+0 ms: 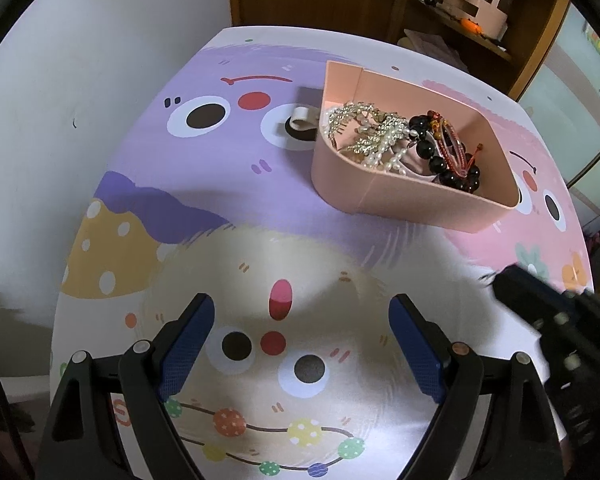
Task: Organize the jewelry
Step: 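Carry the silver ring into the pink box with the right gripper and release it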
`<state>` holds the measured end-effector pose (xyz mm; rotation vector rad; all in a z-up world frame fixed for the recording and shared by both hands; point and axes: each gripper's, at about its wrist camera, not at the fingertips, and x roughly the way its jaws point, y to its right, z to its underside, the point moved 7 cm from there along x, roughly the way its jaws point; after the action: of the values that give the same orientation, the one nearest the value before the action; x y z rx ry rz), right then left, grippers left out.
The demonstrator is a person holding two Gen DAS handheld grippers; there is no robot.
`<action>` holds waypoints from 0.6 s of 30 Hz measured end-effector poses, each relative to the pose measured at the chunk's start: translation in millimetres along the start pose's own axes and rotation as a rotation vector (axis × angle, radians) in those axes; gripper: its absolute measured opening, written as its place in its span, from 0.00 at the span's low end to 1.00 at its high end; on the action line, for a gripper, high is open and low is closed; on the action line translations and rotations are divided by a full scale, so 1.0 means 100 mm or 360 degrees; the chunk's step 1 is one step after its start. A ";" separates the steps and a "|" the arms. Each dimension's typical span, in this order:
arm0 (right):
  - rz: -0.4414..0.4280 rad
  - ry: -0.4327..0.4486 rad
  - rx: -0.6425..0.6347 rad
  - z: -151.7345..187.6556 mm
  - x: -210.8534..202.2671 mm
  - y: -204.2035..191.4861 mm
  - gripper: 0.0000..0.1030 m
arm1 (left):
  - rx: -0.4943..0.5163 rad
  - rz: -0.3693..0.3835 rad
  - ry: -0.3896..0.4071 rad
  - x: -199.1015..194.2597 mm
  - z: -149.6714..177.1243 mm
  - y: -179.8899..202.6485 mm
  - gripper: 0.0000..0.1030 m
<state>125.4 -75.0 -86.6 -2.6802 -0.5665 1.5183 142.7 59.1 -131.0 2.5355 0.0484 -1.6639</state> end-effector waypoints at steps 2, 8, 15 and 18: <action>-0.0024 0.0021 0.0029 -0.09 -0.06 0.04 0.07 | 0.0004 -0.0006 0.0000 -0.03 -0.08 0.00 0.85; -0.0081 0.0093 0.0130 -0.49 -0.21 0.28 0.07 | 0.0002 0.0002 0.0021 -0.11 -0.39 0.03 0.85; -0.0169 0.0077 0.0308 -0.88 -0.08 0.58 0.07 | 0.0042 -0.0030 0.0093 -0.17 -0.74 0.14 0.85; -0.0210 0.0050 0.0390 -0.95 0.02 0.66 0.07 | 0.0033 -0.0023 0.0101 -0.18 -0.82 0.16 0.85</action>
<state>225.8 -120.4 -50.2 -2.4285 -0.5074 1.4075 211.8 52.9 -81.0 2.6094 0.0553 -1.5969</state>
